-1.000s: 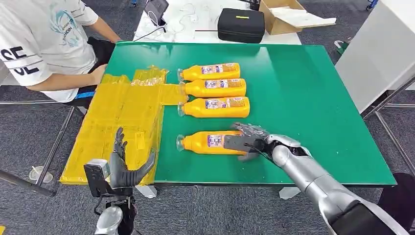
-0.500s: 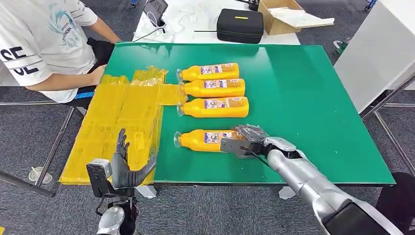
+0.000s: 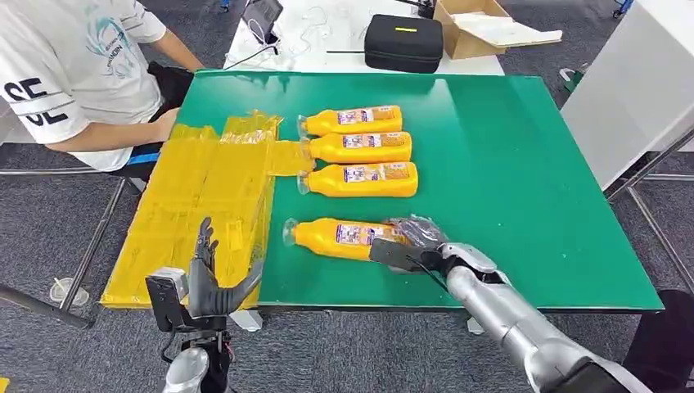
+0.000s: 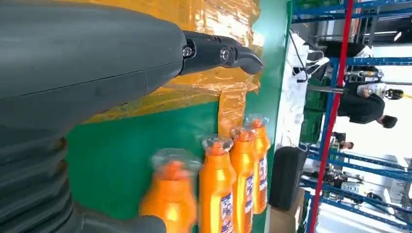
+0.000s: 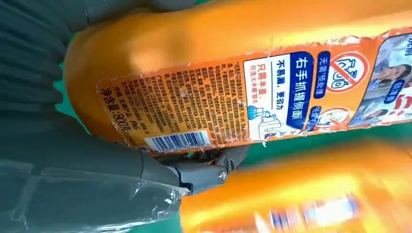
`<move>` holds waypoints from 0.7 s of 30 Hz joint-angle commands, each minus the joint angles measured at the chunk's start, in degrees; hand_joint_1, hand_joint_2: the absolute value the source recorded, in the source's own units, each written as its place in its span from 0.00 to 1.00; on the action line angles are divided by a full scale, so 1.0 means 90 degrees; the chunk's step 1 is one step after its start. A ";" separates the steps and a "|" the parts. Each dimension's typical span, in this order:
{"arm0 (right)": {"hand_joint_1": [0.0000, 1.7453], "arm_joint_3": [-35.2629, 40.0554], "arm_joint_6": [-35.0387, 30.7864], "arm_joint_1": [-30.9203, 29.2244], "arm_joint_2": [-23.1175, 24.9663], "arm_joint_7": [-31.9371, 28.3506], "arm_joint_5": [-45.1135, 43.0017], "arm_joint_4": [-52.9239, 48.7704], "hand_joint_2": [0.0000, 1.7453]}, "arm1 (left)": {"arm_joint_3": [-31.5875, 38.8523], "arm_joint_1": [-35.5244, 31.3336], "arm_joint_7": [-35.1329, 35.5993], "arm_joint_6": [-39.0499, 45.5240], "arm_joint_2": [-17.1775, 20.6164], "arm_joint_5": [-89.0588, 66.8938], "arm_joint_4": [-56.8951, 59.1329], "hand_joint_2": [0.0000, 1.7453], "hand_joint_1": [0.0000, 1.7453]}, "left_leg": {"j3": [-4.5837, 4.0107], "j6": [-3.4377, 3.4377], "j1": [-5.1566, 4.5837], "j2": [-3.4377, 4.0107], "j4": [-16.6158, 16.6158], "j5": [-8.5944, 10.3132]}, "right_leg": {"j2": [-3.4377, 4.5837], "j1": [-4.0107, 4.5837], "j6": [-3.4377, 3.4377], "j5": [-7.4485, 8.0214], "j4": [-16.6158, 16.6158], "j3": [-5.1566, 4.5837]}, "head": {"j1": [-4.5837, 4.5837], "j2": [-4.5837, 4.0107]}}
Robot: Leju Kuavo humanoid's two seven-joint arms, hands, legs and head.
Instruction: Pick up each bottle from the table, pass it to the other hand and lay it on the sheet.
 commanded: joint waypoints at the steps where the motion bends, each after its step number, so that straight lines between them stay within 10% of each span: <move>1: 1.00 -0.2746 -0.2280 0.1860 0.1638 -0.1348 0.0011 -0.3114 1.00 | -0.0190 0.0198 0.0267 -0.0362 0.0133 0.0641 -0.0396 1.00 0.00 | 0.0015 -0.0004 0.0005 0.0036 0.0000 -0.0018 | 0.0029 0.0009 -0.0016 -0.0008 0.0003 0.0002 | -0.0002 0.0000; 13: 1.00 -0.3059 -0.2840 0.2211 0.2020 -0.2388 -0.0157 -0.2883 1.00 | -0.0579 0.0054 0.0539 -0.0864 0.0258 0.1304 -0.0633 1.00 0.00 | 0.0005 -0.0002 -0.0001 0.0004 -0.0005 -0.0013 | -0.0001 -0.0007 -0.0012 -0.0010 -0.0003 -0.0005 | -0.0002 0.0000; 21: 1.00 -0.2104 -0.1603 0.2015 0.2388 -0.2936 -0.0070 -0.0925 1.00 | -0.1052 -0.0148 0.0734 -0.2175 0.0398 0.1883 -0.0516 1.00 0.00 | 0.0040 -0.0003 -0.0002 0.0019 -0.0018 -0.0018 | 0.0012 0.0002 -0.0018 -0.0010 -0.0020 0.0026 | 0.0000 0.0000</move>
